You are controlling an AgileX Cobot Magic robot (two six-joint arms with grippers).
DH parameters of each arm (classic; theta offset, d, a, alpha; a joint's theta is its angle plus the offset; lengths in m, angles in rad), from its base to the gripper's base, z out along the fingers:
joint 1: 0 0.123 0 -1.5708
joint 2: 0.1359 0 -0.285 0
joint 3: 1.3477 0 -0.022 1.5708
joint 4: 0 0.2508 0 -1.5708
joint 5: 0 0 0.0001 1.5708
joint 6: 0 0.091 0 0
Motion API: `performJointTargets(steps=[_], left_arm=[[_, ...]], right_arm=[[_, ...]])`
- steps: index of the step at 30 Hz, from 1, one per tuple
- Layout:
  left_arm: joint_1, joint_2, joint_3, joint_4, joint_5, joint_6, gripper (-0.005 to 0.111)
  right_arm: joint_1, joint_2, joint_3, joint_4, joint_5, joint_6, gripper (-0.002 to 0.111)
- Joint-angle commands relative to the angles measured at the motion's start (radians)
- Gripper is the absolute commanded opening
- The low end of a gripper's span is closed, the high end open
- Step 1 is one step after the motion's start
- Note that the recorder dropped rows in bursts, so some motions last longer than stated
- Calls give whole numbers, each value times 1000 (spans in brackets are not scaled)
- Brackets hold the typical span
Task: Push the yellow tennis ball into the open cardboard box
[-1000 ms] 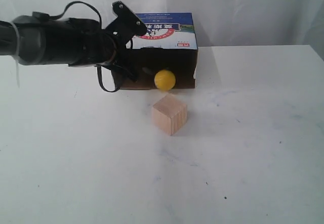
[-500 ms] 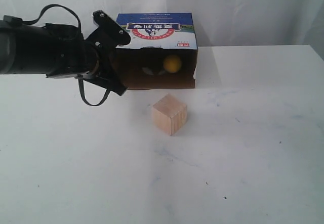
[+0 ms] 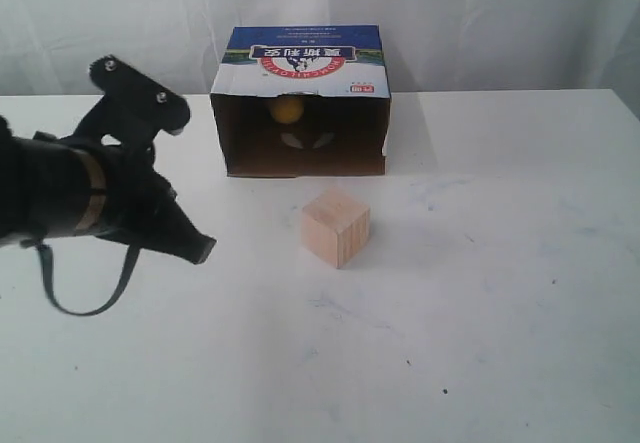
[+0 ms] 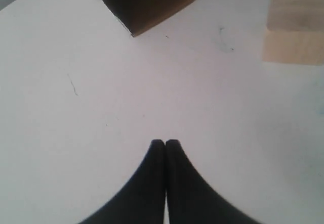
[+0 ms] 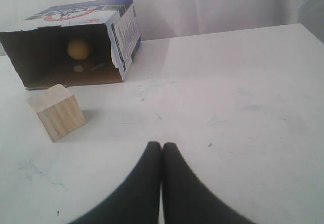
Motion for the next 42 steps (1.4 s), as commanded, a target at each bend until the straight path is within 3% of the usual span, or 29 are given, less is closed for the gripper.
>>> performJointTargets(steps=[1,12,18,25,42], left_arm=[[-14,-144,99,-150,-44,109,0],[-14,-425,306,-717,-295,688,0],[-14,-539,390,-730,-326,689,0],[-14,-630,508,-786,-460,689,0],[-21,-800,699,-849,-471,689,0]], right_arm=[[-9,2,2,-2,-10,3,0],[-9,2,2,-2,-10,3,0],[-9,2,2,-2,-10,3,0],[-9,2,2,-2,-10,3,0],[-9,2,2,-2,-10,3,0]])
